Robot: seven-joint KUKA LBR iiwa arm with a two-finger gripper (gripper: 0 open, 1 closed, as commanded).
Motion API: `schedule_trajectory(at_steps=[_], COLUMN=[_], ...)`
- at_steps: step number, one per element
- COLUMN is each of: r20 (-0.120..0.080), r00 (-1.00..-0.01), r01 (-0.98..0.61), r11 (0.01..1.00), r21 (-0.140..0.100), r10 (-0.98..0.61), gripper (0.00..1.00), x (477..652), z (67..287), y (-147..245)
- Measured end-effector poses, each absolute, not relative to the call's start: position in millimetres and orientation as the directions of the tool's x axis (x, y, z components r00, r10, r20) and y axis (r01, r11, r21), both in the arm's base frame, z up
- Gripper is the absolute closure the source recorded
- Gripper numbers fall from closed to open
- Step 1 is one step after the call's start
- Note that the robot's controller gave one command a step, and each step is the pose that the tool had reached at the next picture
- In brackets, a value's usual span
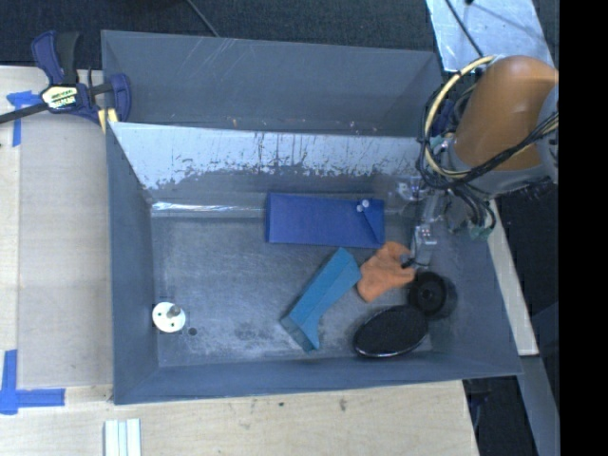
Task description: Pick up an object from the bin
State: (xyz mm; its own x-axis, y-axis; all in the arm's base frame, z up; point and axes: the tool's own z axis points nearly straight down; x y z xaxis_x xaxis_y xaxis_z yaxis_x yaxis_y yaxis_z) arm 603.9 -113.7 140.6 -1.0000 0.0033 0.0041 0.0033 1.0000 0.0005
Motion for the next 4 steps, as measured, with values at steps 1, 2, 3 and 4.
schedule_trajectory(at_steps=[1, 2, 3, 4], r20=[-0.004, -0.009, -0.005, -0.005], r00=[-1.000, -0.997, -0.999, -0.999], r01=[0.001, -0.078, 0.043, 0.042], r11=[1.000, 0.997, 0.999, 0.999], r21=[-0.001, -0.002, -0.001, -0.001], r10=[0.001, -0.078, 0.043, 0.042], gripper=[0.00, 0.00, 1.00, 1.00], x=[605.5, 617.5, 582.2, 582.2], z=[146, 112, 71, 71], y=[-113, -119, -108, -108])
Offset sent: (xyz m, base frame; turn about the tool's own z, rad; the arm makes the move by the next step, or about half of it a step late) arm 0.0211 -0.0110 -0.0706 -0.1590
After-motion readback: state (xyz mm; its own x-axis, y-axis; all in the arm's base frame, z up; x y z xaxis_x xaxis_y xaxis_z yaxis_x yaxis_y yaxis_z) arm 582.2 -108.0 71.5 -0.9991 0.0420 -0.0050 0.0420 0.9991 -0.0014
